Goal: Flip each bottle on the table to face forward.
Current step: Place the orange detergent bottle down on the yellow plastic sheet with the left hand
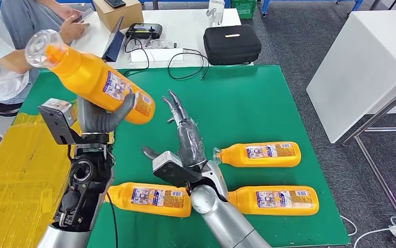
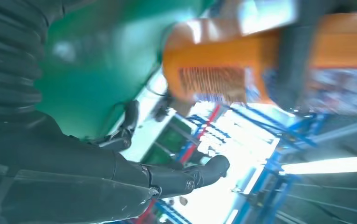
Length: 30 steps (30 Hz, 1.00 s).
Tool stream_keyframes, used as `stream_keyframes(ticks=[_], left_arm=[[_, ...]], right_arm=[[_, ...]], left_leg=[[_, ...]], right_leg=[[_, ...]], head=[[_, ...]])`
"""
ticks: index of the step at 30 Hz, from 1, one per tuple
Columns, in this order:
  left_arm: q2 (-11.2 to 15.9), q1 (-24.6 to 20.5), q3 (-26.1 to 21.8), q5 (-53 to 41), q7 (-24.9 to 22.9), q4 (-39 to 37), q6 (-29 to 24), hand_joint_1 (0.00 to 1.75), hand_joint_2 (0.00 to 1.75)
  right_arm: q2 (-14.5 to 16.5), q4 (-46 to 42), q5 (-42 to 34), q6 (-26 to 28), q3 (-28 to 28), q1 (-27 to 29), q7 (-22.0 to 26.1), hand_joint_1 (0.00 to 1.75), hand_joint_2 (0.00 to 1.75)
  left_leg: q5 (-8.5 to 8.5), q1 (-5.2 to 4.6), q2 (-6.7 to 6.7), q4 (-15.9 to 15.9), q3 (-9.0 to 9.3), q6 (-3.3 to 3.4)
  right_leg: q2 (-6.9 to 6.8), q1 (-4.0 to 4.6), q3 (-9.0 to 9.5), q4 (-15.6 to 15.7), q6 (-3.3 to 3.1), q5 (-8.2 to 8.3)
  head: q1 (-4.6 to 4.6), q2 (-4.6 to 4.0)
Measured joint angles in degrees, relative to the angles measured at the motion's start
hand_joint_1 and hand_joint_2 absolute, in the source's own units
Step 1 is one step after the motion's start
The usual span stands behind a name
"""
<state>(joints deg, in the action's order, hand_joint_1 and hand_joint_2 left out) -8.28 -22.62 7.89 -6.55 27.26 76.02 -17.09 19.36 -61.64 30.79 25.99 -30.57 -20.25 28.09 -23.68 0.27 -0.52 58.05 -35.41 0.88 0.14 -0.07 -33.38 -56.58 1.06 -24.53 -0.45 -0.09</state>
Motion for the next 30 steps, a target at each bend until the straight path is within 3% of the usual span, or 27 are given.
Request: stream_keyframes(ticks=[5, 8, 11, 14, 16, 22, 27, 30], left_arm=[[1.8, -1.7, -4.1, -8.1, 0.9, 0.9, -6.5, 1.75, 1.75], [3.0, -2.5, -7.2, -16.8, 1.5, 1.0, -13.5, 1.75, 1.75], [3.4, -3.7, -12.7, -41.3, 1.5, 0.9, -21.3, 1.75, 1.75], [4.4, -5.7, -20.7, -68.3, -0.3, -0.7, -22.7, 1.75, 1.75], [6.2, -6.5, -24.3, -76.0, -3.2, -3.1, -22.7, 1.75, 1.75], [11.8, -6.6, -26.9, -79.4, -9.0, -9.0, -22.9, 1.75, 1.75], [15.9, -6.2, -25.7, -82.5, -16.0, -14.2, -23.0, 1.75, 1.75], [18.1, -6.0, -25.0, -82.4, -17.6, -18.4, -23.0, 1.75, 1.75]], right_arm=[[-2.0, -11.4, -0.8, -2.4, -2.3, 3.0, -2.3, 0.0, 1.75], [-3.1, -16.1, -2.0, -3.7, -3.0, 4.1, -2.8, 0.0, 1.75], [-4.1, -19.9, -3.2, -4.4, -3.7, 4.9, -2.9, 0.0, 1.75], [-5.3, -23.1, -4.5, -4.4, -4.5, 5.5, -2.6, 0.0, 1.75], [-6.1, -25.1, -5.6, -4.3, -4.9, 6.0, -2.1, 0.0, 1.75], [-8.3, -28.8, -6.8, -4.2, -5.5, 6.9, -1.3, 0.0, 1.75], [-9.4, -30.9, -7.3, -3.9, -6.3, 7.4, -0.8, 0.0, 1.75], [-10.0, -32.2, -7.5, -3.7, -6.6, 7.6, -0.9, 0.0, 1.75]], left_leg=[[0.0, 0.0, 0.03, 0.0, -0.01, 0.0], [0.01, 0.0, 0.03, 0.0, -0.01, 0.0], [0.01, 0.0, 0.01, 0.0, -0.01, 0.0], [0.01, 0.0, 0.03, 0.0, 0.01, -0.01], [0.01, 0.0, 0.18, 0.0, 0.02, -0.01], [0.02, 0.04, 0.19, 0.0, -0.01, -0.03], [0.0, 0.03, 0.33, 0.0, -0.02, -0.07], [-0.01, 0.03, 0.29, 0.0, -0.02, -0.08]], right_leg=[[0.01, 0.0, 0.0, 0.0, 0.0, 0.0], [0.01, 0.0, -0.01, 0.0, 0.0, 0.0], [0.01, 0.0, 0.0, 0.0, 0.0, 0.0], [0.03, 0.0, 0.01, 0.0, -0.01, 0.0], [0.17, 0.0, -0.04, 0.0, -0.02, 0.01], [0.28, 0.03, -0.09, 0.0, -0.03, 0.01], [0.39, 0.01, -0.15, 0.0, -0.03, 0.01], [0.39, 0.0, -0.16, 0.0, -0.04, 0.01]], head=[[0.0, 0.01], [0.0, 0.01], [0.01, 0.01], [0.02, 0.0], [0.02, 0.0], [0.03, 0.01], [0.03, 0.0], [0.03, 0.0]])
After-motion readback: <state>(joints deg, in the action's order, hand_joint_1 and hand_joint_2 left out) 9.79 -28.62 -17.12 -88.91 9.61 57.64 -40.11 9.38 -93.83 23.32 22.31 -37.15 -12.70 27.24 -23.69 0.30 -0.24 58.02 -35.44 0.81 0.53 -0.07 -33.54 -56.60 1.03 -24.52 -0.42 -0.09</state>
